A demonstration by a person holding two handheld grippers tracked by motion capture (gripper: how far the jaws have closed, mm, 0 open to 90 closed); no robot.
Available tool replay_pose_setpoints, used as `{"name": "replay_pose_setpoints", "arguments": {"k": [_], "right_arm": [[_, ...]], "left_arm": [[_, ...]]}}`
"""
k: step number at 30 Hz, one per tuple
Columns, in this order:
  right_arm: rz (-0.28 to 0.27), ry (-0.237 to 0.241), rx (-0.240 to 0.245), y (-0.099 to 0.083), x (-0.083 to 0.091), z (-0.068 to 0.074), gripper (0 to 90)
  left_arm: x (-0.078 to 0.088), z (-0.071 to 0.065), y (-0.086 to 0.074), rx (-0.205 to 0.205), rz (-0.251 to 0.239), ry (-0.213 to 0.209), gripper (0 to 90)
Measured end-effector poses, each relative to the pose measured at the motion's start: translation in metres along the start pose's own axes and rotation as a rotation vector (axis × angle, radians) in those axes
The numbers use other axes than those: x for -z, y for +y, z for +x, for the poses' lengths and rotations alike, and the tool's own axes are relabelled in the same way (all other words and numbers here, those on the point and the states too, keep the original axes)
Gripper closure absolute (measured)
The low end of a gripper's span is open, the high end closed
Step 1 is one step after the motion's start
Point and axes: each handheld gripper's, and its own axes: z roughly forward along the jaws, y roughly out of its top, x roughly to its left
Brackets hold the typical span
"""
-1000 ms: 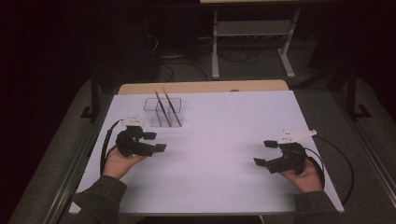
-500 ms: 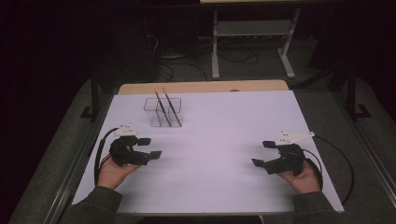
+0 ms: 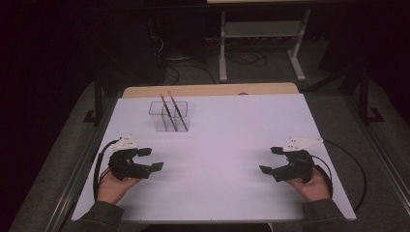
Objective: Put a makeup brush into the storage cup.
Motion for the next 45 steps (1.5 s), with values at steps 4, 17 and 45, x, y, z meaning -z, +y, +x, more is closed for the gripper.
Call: {"name": "replay_pose_setpoints", "arguments": {"k": [4,17,45], "right_arm": [[0.000,0.000,0.001,0.000,-0.001,0.000,16.5],[0.019,0.002,-0.006,-0.002,-0.005,0.000,16.3],[0.036,-0.001,-0.022,-0.008,-0.007,-0.005,16.0]], "left_arm": [[0.003,0.001,-0.009,0.004,-0.001,0.012,22.8],[0.011,0.003,-0.025,0.016,-0.017,0.037,21.1],[0.007,-0.002,-0.040,0.015,-0.031,0.057,19.0]]}}
